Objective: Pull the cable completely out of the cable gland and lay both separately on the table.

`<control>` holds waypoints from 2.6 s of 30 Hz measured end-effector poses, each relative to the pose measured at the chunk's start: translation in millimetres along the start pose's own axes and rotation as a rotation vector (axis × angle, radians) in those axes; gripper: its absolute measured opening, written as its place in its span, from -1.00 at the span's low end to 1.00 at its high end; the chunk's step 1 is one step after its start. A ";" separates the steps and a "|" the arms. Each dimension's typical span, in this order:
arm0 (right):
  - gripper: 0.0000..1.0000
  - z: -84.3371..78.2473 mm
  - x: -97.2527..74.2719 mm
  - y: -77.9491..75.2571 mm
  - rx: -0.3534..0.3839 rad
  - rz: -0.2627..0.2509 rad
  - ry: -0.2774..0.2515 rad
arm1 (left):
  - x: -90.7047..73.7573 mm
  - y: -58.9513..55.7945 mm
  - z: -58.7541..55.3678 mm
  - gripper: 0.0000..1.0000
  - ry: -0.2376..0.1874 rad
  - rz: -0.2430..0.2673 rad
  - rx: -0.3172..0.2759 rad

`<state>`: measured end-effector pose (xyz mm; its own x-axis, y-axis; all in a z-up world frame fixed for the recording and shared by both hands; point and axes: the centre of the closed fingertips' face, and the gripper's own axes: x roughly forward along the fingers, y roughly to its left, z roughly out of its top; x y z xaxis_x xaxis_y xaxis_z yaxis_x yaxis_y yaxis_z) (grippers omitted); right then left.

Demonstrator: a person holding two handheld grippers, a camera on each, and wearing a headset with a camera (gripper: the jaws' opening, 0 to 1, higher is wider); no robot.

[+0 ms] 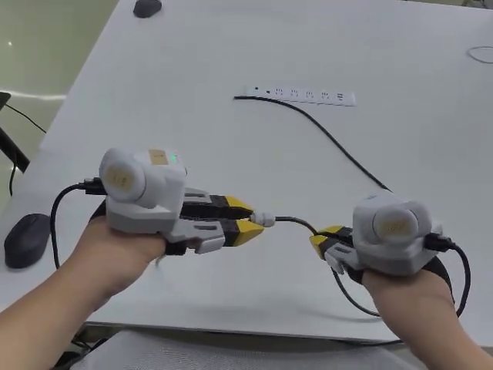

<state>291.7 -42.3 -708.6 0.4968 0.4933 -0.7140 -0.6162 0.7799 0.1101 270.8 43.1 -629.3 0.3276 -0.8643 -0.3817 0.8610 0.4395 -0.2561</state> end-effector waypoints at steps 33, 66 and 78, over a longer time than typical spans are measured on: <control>-0.88 -3.0 -12.0 -0.7 -0.106 0.001 -0.004 | -5.1 10.0 2.9 -0.71 -0.007 0.030 -0.015; -0.96 57.7 -8.9 72.9 -0.631 0.104 -0.075 | -1.0 5.6 -6.1 -0.70 0.024 0.007 0.007; -1.00 59.4 -9.7 66.9 -0.527 0.096 -0.108 | 1.4 6.3 -2.6 -0.70 0.017 0.011 0.022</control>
<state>282.0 27.9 -653.2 0.4658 0.6111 -0.6400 -0.8710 0.4443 -0.2096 275.6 45.2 -633.8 0.3303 -0.8552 -0.3993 0.8658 0.4431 -0.2327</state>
